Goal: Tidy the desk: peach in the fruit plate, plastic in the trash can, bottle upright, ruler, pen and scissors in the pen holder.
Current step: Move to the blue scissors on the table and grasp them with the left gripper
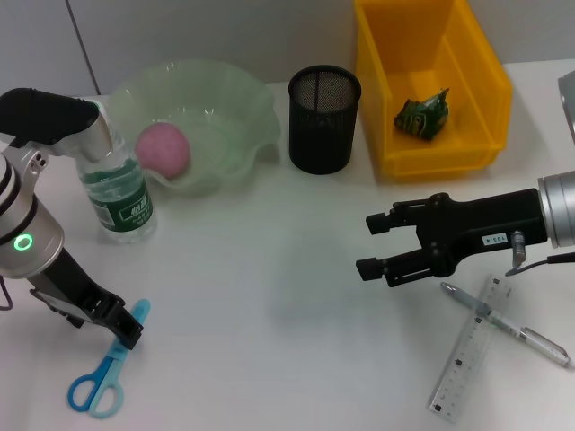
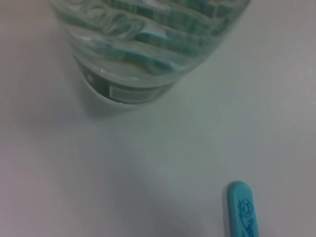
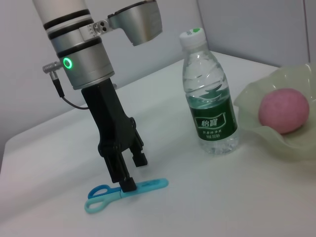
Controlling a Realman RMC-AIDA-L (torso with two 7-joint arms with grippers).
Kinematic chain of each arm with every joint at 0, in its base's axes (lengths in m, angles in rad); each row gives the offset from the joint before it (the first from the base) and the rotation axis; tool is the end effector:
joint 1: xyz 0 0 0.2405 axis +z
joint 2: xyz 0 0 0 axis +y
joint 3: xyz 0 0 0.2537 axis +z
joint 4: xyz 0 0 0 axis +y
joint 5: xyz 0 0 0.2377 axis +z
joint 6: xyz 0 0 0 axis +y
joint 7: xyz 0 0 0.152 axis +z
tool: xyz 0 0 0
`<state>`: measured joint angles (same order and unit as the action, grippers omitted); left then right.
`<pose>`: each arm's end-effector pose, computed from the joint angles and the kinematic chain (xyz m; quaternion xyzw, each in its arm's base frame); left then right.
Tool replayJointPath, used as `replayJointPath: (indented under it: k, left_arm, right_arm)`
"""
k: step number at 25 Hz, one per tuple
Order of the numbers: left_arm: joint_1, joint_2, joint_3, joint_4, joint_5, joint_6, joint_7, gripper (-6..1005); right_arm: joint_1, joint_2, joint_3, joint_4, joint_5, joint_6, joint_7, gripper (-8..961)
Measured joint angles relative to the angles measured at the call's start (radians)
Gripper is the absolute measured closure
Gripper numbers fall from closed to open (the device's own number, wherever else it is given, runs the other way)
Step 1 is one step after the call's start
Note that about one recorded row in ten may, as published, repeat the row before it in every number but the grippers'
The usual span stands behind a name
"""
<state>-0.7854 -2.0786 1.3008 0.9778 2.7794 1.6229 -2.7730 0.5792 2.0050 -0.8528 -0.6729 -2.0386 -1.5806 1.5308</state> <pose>-0.2153 0.3872 -0.0219 -0.8194 -0.4739 0.2859 0.1489 0.2636 0.3633 0.0013 -0.9594 0.2212 0.1633 0.0624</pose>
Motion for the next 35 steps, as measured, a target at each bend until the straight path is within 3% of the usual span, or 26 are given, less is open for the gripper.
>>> replayJointPath:
  k: [33,35]
  left_arm:
    - [-0.005,0.000,0.024,-0.032,-0.045,0.001,-0.004,302]
    - [-0.004,0.000,0.024,-0.032,-0.045,0.001,-0.004,344]
  right_arm:
    - [0.015,-0.005,-0.003,0.000,-0.037,0.011,0.012,121]
    - [0.016,-0.005,-0.002,0.000,-0.040,0.011,0.012,121]
